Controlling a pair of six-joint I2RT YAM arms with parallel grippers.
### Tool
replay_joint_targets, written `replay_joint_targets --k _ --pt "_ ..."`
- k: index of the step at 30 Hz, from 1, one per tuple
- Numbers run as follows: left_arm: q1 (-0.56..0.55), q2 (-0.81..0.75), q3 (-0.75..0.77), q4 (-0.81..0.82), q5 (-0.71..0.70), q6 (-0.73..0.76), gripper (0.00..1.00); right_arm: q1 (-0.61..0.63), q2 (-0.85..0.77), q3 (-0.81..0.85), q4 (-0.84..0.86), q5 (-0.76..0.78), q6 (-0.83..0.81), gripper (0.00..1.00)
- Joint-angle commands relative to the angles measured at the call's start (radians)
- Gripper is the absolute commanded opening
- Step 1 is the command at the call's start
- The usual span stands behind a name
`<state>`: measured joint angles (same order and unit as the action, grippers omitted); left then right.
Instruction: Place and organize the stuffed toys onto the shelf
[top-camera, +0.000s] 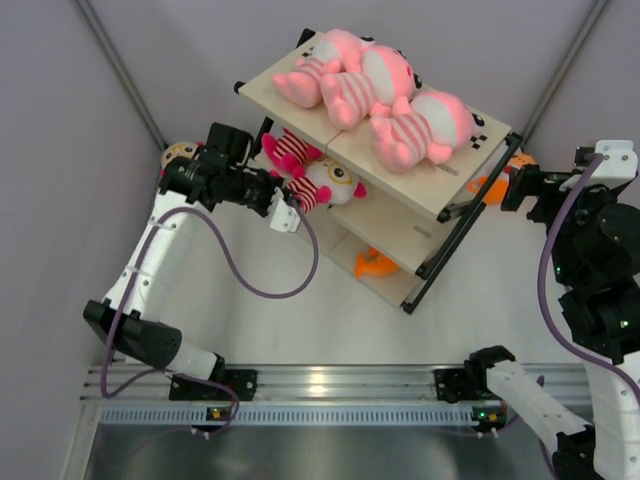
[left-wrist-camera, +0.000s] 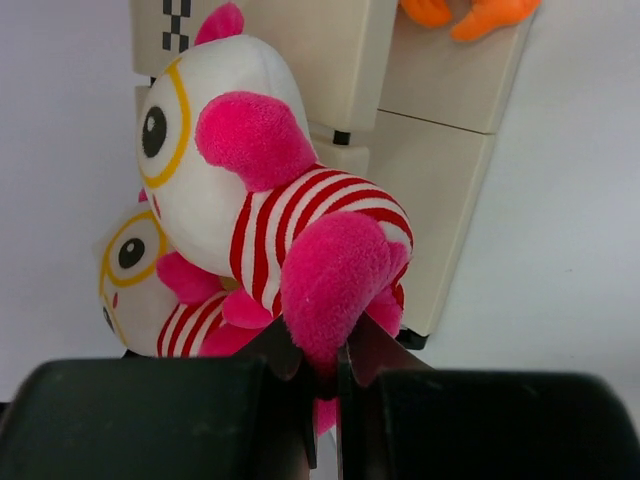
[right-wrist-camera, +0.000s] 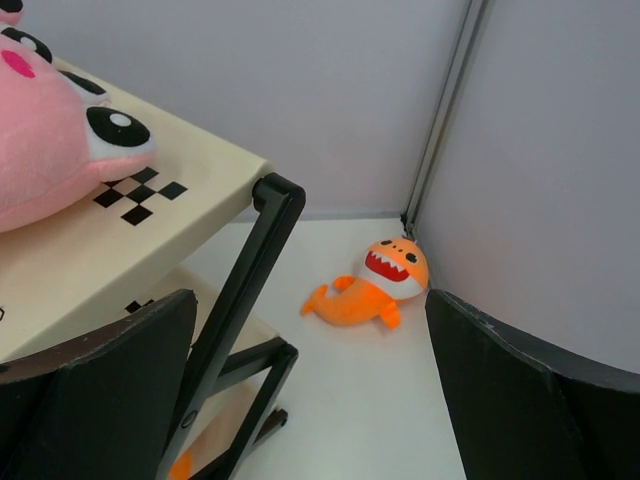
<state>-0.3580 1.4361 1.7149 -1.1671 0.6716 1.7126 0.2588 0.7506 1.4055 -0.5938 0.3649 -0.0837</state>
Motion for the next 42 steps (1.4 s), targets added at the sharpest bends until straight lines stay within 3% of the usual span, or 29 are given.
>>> replay_joint_targets --k 1,12,17,23,24,29,33,37,42 --pt "-0.036 0.058 0.133 0.075 0.002 -0.051 0.0 -0.007 -0.023 0.0 0.017 0.04 -0.013 0.98" --pt "-0.208 0.184 0.152 0.124 -0.113 -0.163 0.0 -0.009 -0.043 -0.013 0.006 0.085 -0.044 0.98" --pt "-0.223 0.195 0.164 0.195 -0.138 -0.238 0.27 -0.007 -0.06 -0.022 0.002 0.092 -0.057 0.99" --pt "-0.256 0.188 0.137 0.227 -0.198 -0.31 0.7 -0.006 -0.066 -0.019 -0.008 0.088 -0.059 0.99" --pt "-0.257 0.184 0.132 0.228 -0.19 -0.32 0.73 -0.007 -0.066 -0.019 -0.009 0.086 -0.059 0.99" --pt "-0.257 0.138 0.12 0.227 -0.193 -0.393 0.82 -0.006 -0.068 -0.01 -0.021 0.083 -0.064 0.99" --pt "-0.257 0.095 0.166 0.227 -0.185 -0.586 0.95 -0.007 -0.073 -0.014 -0.035 0.077 -0.068 0.99" --pt "-0.256 0.0 0.176 0.222 -0.194 -0.775 0.96 -0.007 -0.08 -0.017 -0.046 0.065 -0.07 0.99" --pt "-0.257 -0.138 0.109 0.219 -0.424 -0.999 0.96 -0.007 -0.094 -0.023 -0.052 0.051 -0.071 0.99"
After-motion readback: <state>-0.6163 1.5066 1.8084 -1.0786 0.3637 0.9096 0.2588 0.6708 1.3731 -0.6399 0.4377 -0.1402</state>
